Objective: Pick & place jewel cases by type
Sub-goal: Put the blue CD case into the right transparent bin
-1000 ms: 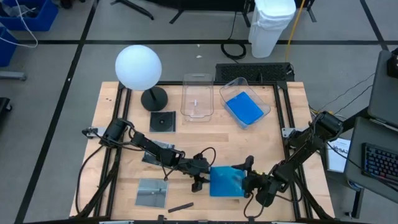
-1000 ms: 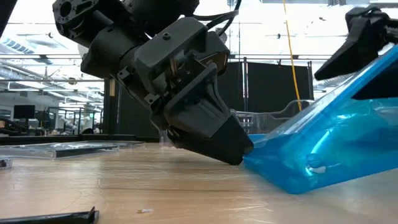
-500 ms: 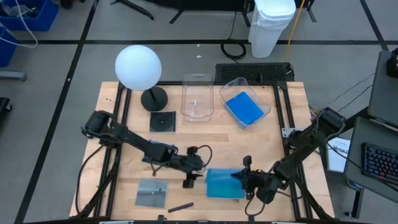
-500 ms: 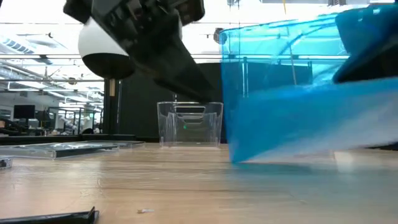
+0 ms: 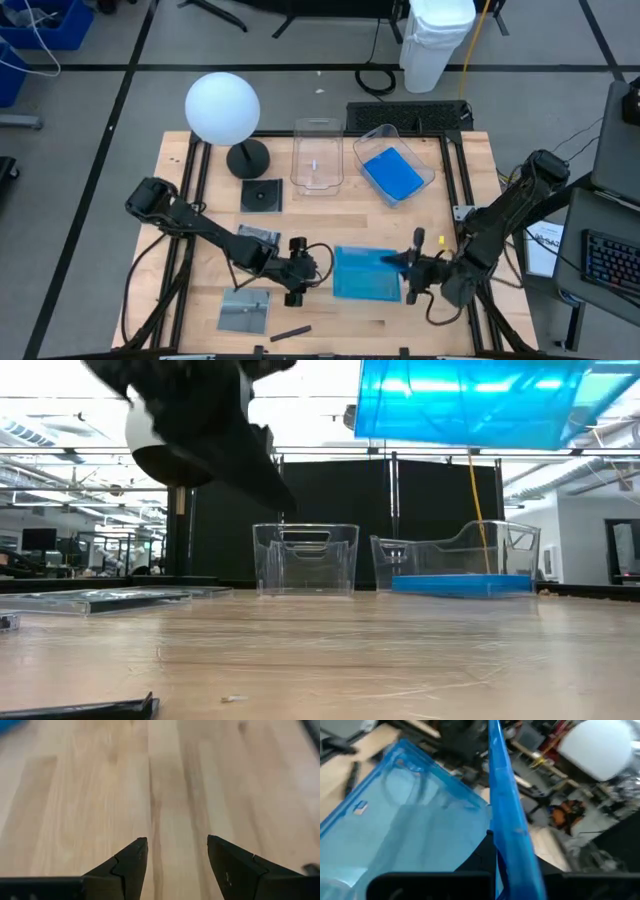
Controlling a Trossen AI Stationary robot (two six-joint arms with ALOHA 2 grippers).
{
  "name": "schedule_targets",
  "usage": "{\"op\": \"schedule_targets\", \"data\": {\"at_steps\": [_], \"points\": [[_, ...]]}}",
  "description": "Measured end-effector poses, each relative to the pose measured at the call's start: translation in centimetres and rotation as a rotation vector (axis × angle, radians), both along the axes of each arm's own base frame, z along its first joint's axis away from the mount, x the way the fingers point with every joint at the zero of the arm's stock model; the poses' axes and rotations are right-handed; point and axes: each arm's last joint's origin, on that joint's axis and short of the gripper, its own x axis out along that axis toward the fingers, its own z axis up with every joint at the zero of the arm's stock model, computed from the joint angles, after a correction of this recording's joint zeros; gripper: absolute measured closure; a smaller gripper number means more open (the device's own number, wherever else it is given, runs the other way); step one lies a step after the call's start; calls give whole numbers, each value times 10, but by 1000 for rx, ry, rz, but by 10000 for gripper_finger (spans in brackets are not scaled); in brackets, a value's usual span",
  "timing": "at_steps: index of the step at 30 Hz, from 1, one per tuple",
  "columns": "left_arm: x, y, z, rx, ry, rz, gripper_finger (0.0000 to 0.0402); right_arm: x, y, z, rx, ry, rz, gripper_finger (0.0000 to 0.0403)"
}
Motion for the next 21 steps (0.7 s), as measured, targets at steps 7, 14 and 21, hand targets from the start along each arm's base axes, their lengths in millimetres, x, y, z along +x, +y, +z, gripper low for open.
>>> {"op": "schedule_targets", "data": {"at_steps": [7, 14, 21], "points": [[14, 0, -22, 52, -32, -4, 190, -6, -10, 17, 23, -46, -6, 402], [31, 1, -12, 167, -251, -65, 190, -6, -6, 37, 112, -133, 139, 402], [41, 4, 9, 234, -461, -100, 190, -11, -6, 65, 157, -287, 377, 403]]}}
